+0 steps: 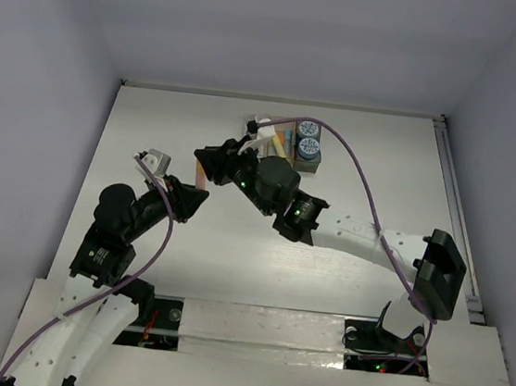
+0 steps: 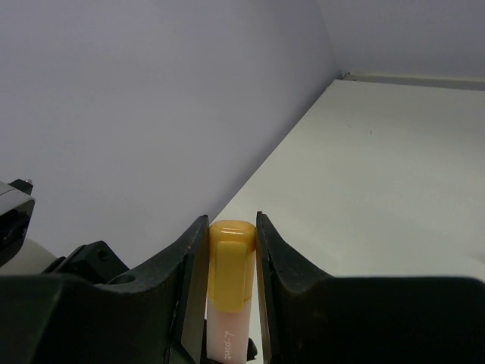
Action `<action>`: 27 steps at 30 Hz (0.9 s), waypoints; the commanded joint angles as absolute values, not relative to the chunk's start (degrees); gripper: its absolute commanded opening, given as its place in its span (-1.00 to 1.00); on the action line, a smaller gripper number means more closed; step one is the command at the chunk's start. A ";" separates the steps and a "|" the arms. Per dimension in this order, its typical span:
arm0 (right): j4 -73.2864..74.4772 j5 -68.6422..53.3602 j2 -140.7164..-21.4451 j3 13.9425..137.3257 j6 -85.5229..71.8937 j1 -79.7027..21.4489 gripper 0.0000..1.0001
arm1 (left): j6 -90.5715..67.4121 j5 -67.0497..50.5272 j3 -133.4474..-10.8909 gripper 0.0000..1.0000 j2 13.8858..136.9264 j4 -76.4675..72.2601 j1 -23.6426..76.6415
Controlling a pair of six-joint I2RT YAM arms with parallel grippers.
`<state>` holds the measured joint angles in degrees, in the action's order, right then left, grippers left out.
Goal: Sort the stationery into containers
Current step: Close the pen cap on the pen.
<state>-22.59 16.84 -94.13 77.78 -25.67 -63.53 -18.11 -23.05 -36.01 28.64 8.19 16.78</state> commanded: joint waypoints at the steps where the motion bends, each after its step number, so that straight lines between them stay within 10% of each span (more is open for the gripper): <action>1: -24.43 16.88 -94.39 76.56 -27.33 -65.82 -1.00 | -17.93 -20.74 -36.56 -1.00 27.51 5.62 16.61; 27: -26.80 4.30 -99.32 57.40 -44.56 -74.61 -1.00 | -17.23 -18.02 -38.14 -1.00 27.07 4.93 13.36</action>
